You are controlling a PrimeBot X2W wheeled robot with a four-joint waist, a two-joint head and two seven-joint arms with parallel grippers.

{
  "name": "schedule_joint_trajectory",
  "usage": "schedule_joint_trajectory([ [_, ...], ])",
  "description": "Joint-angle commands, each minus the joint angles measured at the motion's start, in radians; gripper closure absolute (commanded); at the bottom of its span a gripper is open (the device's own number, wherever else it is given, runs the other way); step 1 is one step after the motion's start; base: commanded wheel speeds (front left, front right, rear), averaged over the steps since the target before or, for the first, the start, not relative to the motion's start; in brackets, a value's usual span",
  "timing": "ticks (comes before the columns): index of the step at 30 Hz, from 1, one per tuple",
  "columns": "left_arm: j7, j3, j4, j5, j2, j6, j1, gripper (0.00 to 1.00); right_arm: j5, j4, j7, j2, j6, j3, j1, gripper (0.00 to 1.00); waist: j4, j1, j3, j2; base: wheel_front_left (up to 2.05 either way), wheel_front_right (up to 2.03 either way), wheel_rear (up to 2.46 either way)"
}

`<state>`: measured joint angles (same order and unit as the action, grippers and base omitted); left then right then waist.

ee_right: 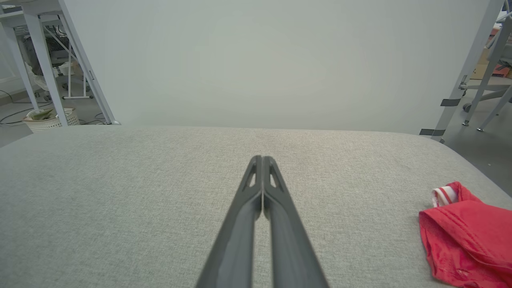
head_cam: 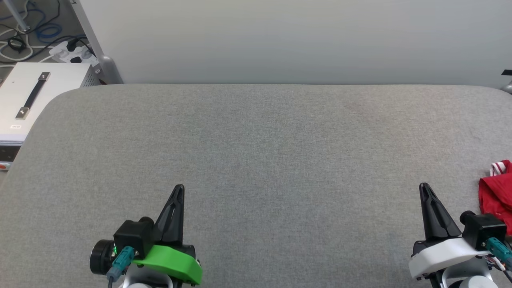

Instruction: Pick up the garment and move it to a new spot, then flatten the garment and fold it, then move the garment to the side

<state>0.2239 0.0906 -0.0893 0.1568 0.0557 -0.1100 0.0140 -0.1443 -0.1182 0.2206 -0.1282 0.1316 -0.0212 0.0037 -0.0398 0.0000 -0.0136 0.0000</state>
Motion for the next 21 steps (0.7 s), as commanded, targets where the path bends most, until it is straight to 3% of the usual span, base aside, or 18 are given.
schedule_joint_trajectory([
  [1,-0.006,-0.005,0.004,-0.012,-0.001,0.007,-0.002,1.0,0.011,0.008,-0.006,0.007,0.0,0.003,-0.001,1.0,0.0,0.0,0.0,0.0,0.0,0.0,0.0],
  [21,-0.046,-0.021,0.02,-0.038,-0.002,0.026,-0.004,1.0,0.036,0.029,-0.046,0.02,0.0,0.006,-0.001,1.0,0.008,0.0,0.003,0.0,0.0,0.0,0.0],
])
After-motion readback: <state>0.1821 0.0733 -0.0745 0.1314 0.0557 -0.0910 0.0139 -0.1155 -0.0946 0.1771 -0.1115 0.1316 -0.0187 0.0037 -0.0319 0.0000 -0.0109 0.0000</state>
